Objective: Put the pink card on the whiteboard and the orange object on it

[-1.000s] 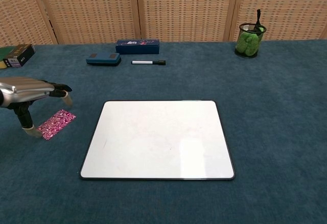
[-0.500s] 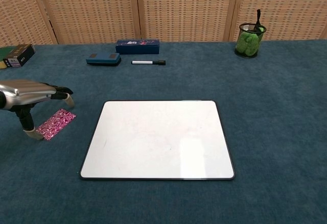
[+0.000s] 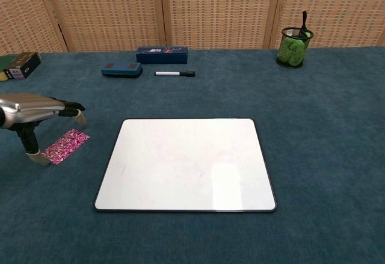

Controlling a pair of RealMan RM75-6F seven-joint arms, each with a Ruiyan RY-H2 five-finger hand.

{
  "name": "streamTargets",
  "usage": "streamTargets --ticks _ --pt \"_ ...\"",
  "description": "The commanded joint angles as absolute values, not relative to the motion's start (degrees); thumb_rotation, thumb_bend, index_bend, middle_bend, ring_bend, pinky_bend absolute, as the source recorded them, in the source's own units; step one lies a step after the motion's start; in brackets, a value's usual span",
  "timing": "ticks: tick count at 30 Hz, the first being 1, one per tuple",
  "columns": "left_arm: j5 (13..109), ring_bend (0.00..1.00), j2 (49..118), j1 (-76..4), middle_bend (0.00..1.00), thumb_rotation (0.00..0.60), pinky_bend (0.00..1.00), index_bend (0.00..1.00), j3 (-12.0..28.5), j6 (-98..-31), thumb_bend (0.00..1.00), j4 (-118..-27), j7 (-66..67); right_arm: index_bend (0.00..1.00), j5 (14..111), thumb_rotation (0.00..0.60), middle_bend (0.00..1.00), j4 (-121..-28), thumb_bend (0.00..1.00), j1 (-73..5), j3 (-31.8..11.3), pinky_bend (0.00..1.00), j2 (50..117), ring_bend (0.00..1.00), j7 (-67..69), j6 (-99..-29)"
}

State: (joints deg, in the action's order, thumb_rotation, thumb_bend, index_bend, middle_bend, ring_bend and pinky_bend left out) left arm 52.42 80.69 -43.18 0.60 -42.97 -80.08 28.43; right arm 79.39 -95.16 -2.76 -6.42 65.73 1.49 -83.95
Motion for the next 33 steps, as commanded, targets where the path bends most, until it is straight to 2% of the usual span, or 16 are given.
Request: streamTargets --ticks 1,18,26,33 --pt "52.22 0.00 80.85 -43.26 0.00 0.600 0.00 0.16 0.45 -43.07 0.12 -79.99 28.59 0.00 79.39 0.600 0.00 -95.16 0.00 -2.76 -6.41 0.00 65.72 0.00 1.50 -83.95" --pt "51.96 0.00 82.14 -43.27 0.00 0.600 0.00 0.17 -0.03 -43.85 0.12 -78.48 28.24 0.00 79.42 0.600 0.00 -95.16 0.00 -2.77 -6.38 0.00 65.69 0.00 1.60 -83.91" --pt "52.24 0.00 82.83 -43.01 0.00 0.600 0.00 0.36 -0.04 -44.10 0.12 -77.40 27.40 0.00 79.40 0.600 0.00 -95.17 0.00 -2.78 -6.38 0.00 65.66 0.00 1.73 -83.85" --pt "53.63 0.00 83.33 -42.45 0.00 0.600 0.00 0.40 0.05 -44.63 0.13 -76.40 25.77 0.00 79.43 0.600 0.00 -95.18 0.00 -2.78 -6.36 0.00 65.62 0.00 1.79 -83.83"
